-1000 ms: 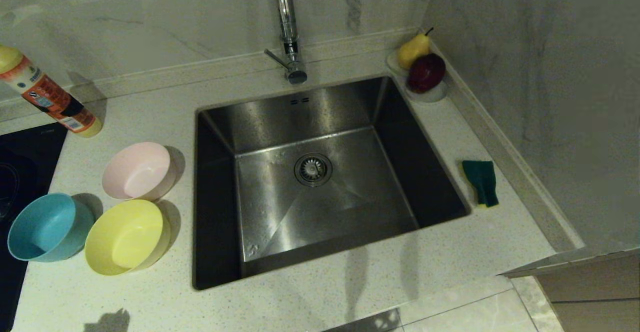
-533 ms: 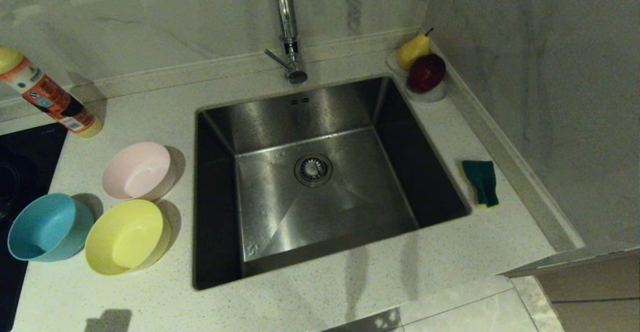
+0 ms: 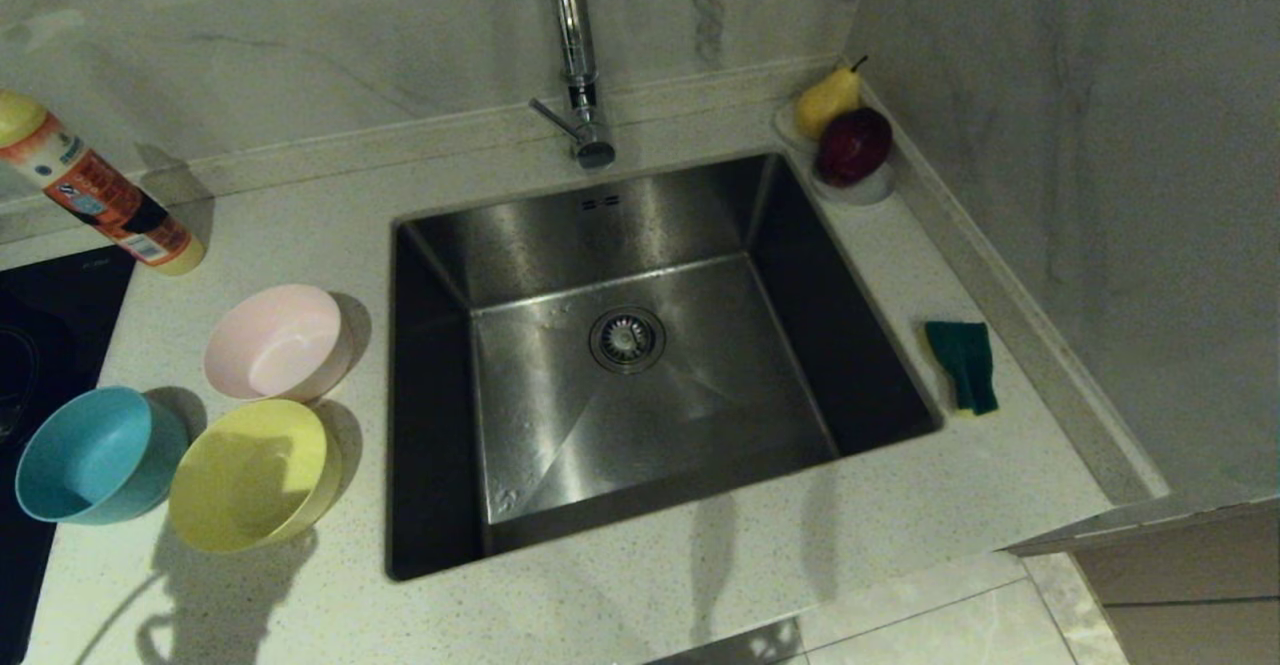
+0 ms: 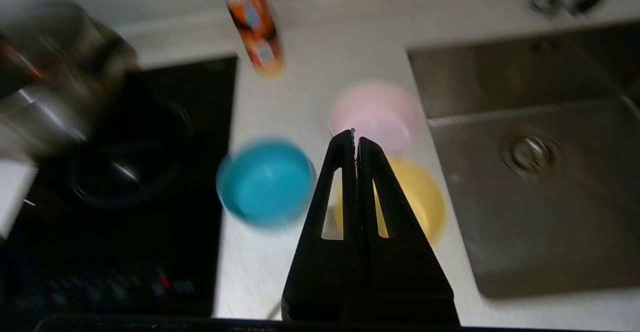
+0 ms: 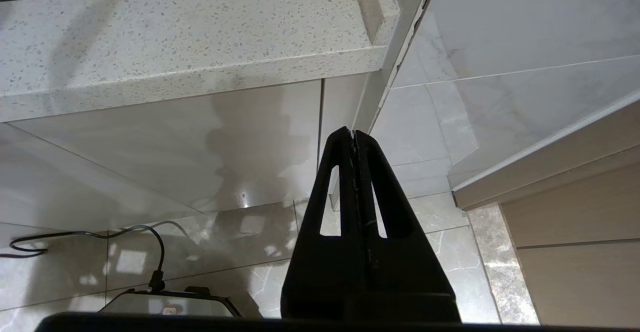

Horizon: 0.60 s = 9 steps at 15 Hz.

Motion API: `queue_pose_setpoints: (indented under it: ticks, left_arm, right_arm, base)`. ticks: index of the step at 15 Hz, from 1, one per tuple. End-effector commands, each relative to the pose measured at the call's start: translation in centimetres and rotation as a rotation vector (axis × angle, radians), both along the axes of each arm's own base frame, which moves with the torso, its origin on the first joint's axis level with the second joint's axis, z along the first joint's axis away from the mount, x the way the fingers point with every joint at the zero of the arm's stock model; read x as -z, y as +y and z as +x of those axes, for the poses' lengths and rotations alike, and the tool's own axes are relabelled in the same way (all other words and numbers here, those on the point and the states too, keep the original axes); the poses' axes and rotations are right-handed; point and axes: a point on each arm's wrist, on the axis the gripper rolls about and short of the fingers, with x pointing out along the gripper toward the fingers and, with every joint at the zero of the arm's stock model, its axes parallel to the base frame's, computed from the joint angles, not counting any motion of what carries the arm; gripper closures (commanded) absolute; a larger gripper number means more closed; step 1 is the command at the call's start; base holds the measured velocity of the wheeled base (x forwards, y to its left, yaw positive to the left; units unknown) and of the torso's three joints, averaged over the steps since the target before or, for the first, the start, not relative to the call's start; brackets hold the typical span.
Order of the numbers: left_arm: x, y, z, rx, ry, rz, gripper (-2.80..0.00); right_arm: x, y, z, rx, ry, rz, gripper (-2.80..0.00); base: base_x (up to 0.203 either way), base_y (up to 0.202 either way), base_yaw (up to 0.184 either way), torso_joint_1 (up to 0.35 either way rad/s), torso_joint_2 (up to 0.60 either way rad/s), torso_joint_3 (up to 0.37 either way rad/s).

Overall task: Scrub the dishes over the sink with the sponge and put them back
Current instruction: Grab the dish soap

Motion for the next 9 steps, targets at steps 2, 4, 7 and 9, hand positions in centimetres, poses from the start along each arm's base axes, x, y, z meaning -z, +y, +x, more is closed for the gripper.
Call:
queue_pose_setpoints:
  ticks: [2, 4, 7, 9]
  left_arm:
    - [-4.4, 0.1, 6.7, -0.080, 0.110, -0.074, 0.00]
    - [-5.5, 0.2, 11.0, -0.169, 0.129, -0.147, 0.00]
    - [-5.0, 0.4, 17.5, -0.308, 0.121, -0.210, 0.00]
    - [-4.4, 0.6, 21.6, -0.405, 0.093, -0.235, 0.00]
  right_arm:
    - [0.0, 0.0, 0.0, 0.000, 0.001, -0.001, 0.00]
    - [0.0, 0.0, 0.0, 0.000, 0.002, 0.000, 0.00]
    - [0.0, 0.0, 0.0, 0.000, 0.001, 0.000, 0.00]
    - [0.0, 0.0, 0.0, 0.000, 0.001, 0.000, 0.00]
  base:
    - [0.000, 0.000, 0.000, 0.000, 0.00, 0.000]
    - [0.000, 0.000, 0.000, 0.000, 0.00, 0.000]
    - [0.000, 0.000, 0.000, 0.000, 0.00, 0.000]
    - [0.000, 0.000, 0.000, 0.000, 0.00, 0.000]
